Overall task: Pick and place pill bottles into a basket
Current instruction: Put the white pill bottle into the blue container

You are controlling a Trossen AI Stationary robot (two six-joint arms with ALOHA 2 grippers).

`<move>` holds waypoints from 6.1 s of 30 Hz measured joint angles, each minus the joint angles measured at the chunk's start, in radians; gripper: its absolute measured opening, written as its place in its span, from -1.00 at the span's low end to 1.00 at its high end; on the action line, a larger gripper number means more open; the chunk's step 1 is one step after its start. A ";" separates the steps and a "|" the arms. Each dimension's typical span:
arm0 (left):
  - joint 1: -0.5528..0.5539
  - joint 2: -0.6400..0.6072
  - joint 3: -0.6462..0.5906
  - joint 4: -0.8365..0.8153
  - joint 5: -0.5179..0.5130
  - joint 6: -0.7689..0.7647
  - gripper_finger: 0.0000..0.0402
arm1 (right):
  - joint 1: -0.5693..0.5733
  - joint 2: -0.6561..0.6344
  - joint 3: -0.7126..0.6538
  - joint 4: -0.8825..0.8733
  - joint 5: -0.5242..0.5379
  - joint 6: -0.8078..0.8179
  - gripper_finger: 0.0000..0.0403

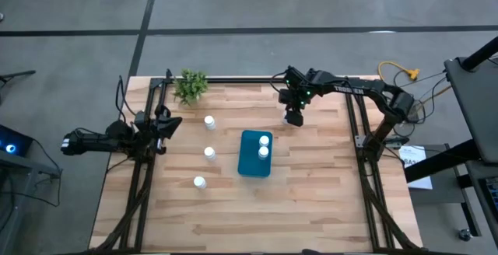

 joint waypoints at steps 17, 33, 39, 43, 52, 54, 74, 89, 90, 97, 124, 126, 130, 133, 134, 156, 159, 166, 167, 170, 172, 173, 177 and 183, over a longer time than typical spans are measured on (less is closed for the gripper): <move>0.000 0.000 0.000 0.001 -0.008 0.000 -1.00 | 0.000 0.001 0.018 0.006 0.024 0.005 0.01; 0.000 0.000 0.000 0.002 -0.007 0.001 -1.00 | -0.002 0.000 -0.019 0.010 0.048 -0.027 0.01; 0.000 0.000 0.000 0.002 -0.007 0.001 -1.00 | -0.002 0.000 -0.024 0.015 0.049 -0.026 0.01; 0.000 0.000 0.000 0.002 -0.007 0.001 -1.00 | -0.002 0.001 -0.024 0.023 0.050 -0.026 0.01; 0.000 0.000 0.000 0.001 -0.007 0.001 -1.00 | -0.002 0.040 -0.026 0.040 0.054 -0.020 0.01; 0.000 0.000 0.000 0.001 -0.007 0.001 -1.00 | -0.002 0.050 -0.025 0.040 0.055 -0.020 0.00; 0.000 0.003 0.000 0.000 -0.007 0.001 -1.00 | 0.001 0.037 0.029 0.057 0.045 0.095 -0.26; 0.000 0.006 0.000 -0.002 -0.007 0.003 -1.00 | 0.117 -0.081 0.114 -0.015 0.037 0.207 -0.26; 0.000 0.006 0.000 -0.002 -0.007 0.003 -1.00 | 0.135 -0.089 0.115 -0.014 0.037 0.216 -0.26; 0.000 0.006 0.000 -0.044 0.089 0.003 -1.00 | 0.272 -0.131 0.125 -0.013 0.034 0.291 -0.26; 0.000 0.007 0.000 -0.150 0.166 -0.018 -1.00 | 0.580 -0.126 0.127 0.120 0.181 0.526 -0.26; 0.000 0.007 0.000 -0.150 0.165 -0.018 -1.00 | 0.589 -0.126 0.127 0.125 0.181 0.522 -0.26; 0.000 0.007 0.000 -0.150 0.165 -0.018 -1.00 | 0.598 -0.117 0.122 0.122 0.181 0.508 -0.26; 0.000 0.007 0.000 -0.150 0.165 -0.018 -1.00 | 0.605 -0.081 0.122 0.116 0.179 0.503 -0.26; 0.000 0.007 0.000 -0.150 0.165 -0.018 -1.00 | 0.609 -0.064 0.122 0.119 0.174 0.499 -0.26; 0.000 0.007 0.000 -0.150 0.165 -0.018 -1.00 | 0.675 0.152 0.207 0.142 0.192 0.473 -0.26; 0.000 0.007 0.000 -0.150 0.165 -0.018 -1.00 | 0.673 0.150 0.203 0.137 0.214 0.475 -0.26; 0.000 0.007 0.000 -0.149 0.165 -0.018 -1.00 | 0.674 0.167 0.193 0.148 0.237 0.482 -0.26; 0.000 0.007 0.000 -0.151 0.165 -0.018 -1.00 | 0.674 0.171 0.190 0.148 0.237 0.483 -0.26; 0.000 0.006 0.000 -0.151 0.165 -0.018 -1.00 | 0.673 0.180 0.187 0.151 0.238 0.481 -0.26; 0.000 0.007 0.000 -0.150 0.165 -0.018 -1.00 | 0.673 0.185 0.183 0.151 0.238 0.481 -0.26; 0.000 0.007 0.000 -0.150 0.165 -0.018 -1.00 | 0.673 0.189 0.181 0.149 0.238 0.481 -0.26; 0.000 0.007 0.000 -0.150 0.165 -0.018 -1.00 | 0.673 0.200 0.179 0.150 0.236 0.479 -0.26; 0.000 0.007 0.000 -0.150 0.165 -0.018 -1.00 | 0.675 0.217 0.174 0.180 0.231 0.474 -0.15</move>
